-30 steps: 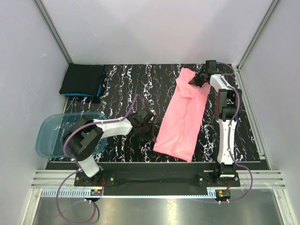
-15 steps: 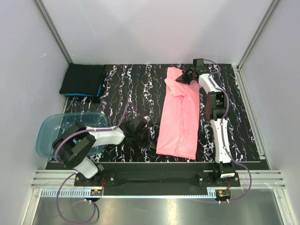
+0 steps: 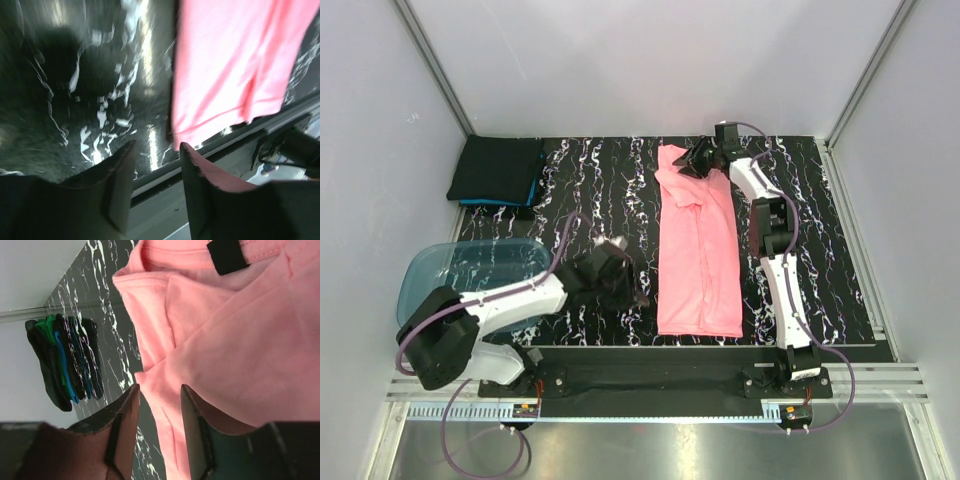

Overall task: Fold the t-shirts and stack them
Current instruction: Fold the tshirt

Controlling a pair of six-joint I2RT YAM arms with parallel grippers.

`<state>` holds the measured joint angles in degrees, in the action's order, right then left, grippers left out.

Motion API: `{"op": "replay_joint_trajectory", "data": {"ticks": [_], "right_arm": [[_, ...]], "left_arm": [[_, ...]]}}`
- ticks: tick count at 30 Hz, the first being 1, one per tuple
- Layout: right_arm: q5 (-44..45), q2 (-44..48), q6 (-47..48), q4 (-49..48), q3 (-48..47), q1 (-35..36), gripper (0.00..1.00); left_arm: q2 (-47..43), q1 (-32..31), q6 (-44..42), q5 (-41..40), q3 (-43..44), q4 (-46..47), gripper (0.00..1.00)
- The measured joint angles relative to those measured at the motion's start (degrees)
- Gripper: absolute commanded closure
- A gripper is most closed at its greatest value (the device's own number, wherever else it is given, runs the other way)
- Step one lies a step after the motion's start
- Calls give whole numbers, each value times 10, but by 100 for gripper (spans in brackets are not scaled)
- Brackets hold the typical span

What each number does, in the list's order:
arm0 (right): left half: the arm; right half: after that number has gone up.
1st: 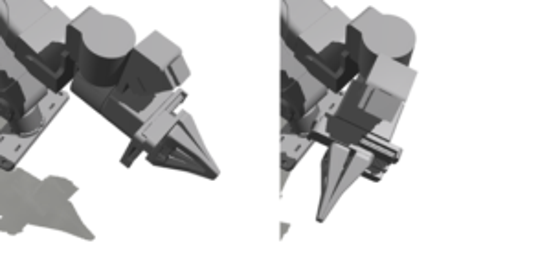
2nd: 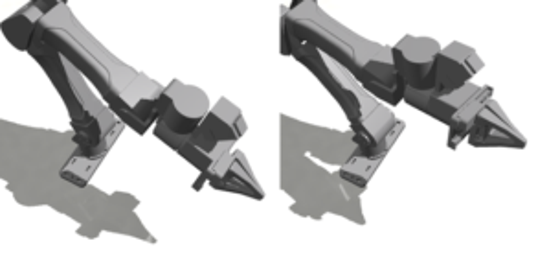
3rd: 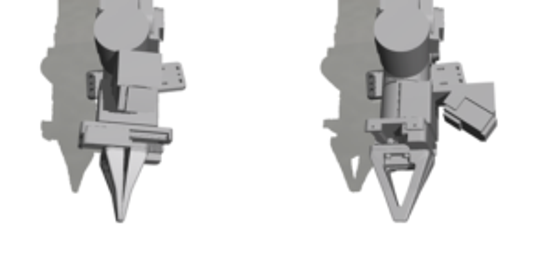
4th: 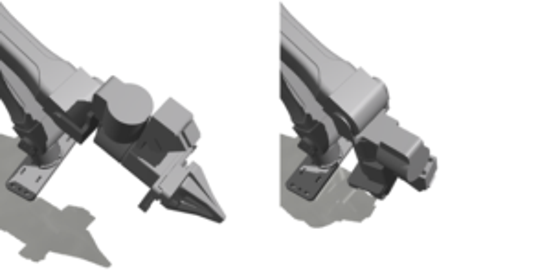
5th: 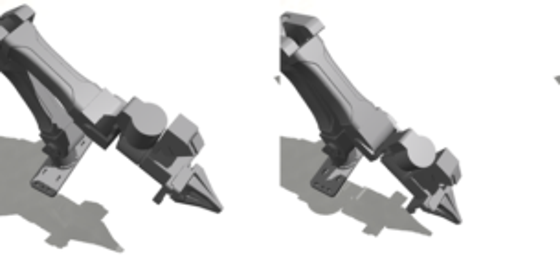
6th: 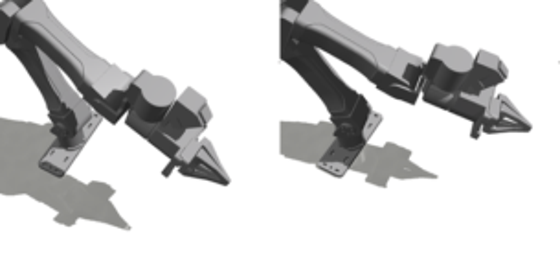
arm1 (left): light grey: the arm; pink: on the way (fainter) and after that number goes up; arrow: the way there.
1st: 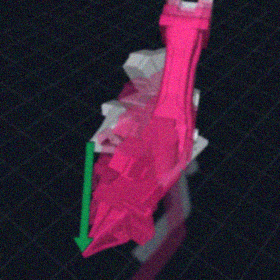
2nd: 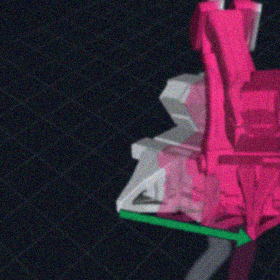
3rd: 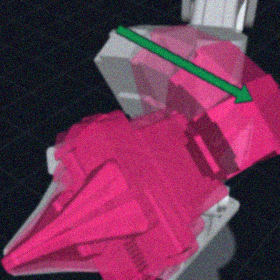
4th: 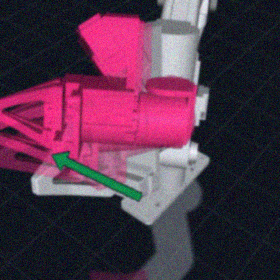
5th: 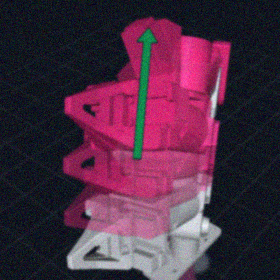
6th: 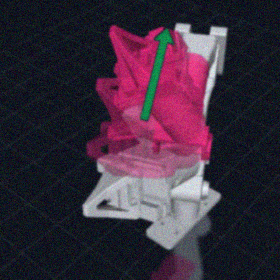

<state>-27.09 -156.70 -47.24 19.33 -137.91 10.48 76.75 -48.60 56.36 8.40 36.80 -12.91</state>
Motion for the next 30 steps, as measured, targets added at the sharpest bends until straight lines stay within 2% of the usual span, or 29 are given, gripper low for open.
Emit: {"op": "replay_joint_trajectory", "data": {"ticks": [3, 6, 10, 14, 17, 21, 26, 30], "right_arm": [[1, 34, 12, 3, 30, -4, 51], [0, 103, 22, 2, 91, -17, 51], [1, 225, 39, 0, 175, -51, 56], [13, 383, 59, -22, 315, -84, 58], [20, 489, 68, -36, 422, -86, 58], [21, 582, 82, -43, 535, -74, 58], [20, 633, 99, -45, 638, -71, 58], [20, 653, 113, -40, 671, -71, 58]], "left_arm": [[0, 37, -44, -28, 99, -44, 54], [25, 89, -83, -37, 214, -51, 55], [87, 141, -115, -39, 326, -25, 57], [178, 160, -125, -40, 408, -4, 60], [251, 162, -122, -41, 452, 6, 64], [335, 162, -101, -41, 485, 29, 67], [415, 162, -59, -39, 499, 64, 67], [466, 159, -31, -37, 521, 93, 67]]}}
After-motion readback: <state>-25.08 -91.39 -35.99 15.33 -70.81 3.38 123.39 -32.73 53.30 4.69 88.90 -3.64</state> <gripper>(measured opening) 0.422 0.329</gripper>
